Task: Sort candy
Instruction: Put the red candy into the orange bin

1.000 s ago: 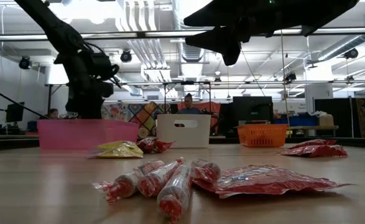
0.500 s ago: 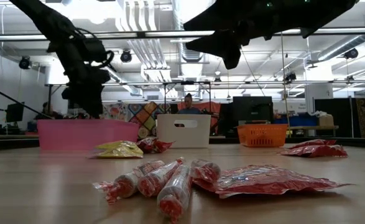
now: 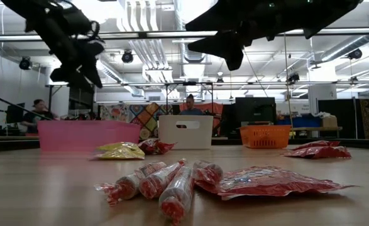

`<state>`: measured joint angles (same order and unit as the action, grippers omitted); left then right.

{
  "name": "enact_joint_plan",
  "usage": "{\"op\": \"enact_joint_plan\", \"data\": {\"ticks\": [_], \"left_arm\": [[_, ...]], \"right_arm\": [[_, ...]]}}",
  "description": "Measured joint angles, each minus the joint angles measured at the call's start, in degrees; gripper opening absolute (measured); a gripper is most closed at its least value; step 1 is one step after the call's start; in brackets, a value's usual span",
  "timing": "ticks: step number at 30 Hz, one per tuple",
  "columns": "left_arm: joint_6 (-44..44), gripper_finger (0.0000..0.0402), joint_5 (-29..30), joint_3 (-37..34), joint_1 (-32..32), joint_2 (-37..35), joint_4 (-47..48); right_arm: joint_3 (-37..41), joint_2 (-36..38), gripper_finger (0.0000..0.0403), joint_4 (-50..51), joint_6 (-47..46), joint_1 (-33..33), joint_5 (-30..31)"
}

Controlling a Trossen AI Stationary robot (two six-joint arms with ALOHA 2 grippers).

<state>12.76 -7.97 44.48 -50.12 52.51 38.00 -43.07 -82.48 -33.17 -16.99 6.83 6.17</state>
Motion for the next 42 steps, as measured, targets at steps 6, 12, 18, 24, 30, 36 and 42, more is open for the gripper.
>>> {"op": "enact_joint_plan", "data": {"ticks": [6, 12, 18, 24, 30, 36, 42], "left_arm": [[8.92, 0.0183, 3.4, -3.85, 14.69, -10.82, -6.28], [17.07, 0.0183, 15.55, -15.1, 38.97, -17.99, -26.96], [15.51, 0.0183, 34.65, -24.05, 62.64, -15.49, -50.64], [13.29, 0.0179, 46.72, -23.66, 74.66, -8.96, -56.09], [13.41, 0.0173, 46.51, -20.99, 78.86, -1.76, -55.78], [12.9, 0.0169, 46.37, -18.33, 81.48, 4.21, -55.74], [11.5, 0.0168, 46.29, -15.69, 83.15, 8.35, -53.78]], "right_arm": [[0.0, 0.0, 0.021, 0.17, 0.21, -0.24, -0.09], [0.0, 0.0, 0.021, 0.35, -2.31, -0.24, -2.04], [-2.07, 0.0, 0.021, 7.65, -12.82, -0.21, -15.01], [-14.55, -0.59, 0.021, 46.6, -18.06, 1.96, -13.11], [-25.27, -3.12, 0.021, 79.61, -25.49, 5.86, -6.58], [-25.18, -3.96, 0.021, 91.24, -39.16, 8.31, -6.62], [-19.84, -3.96, 0.021, 93.36, -45.22, 8.37, -7.19]]}}
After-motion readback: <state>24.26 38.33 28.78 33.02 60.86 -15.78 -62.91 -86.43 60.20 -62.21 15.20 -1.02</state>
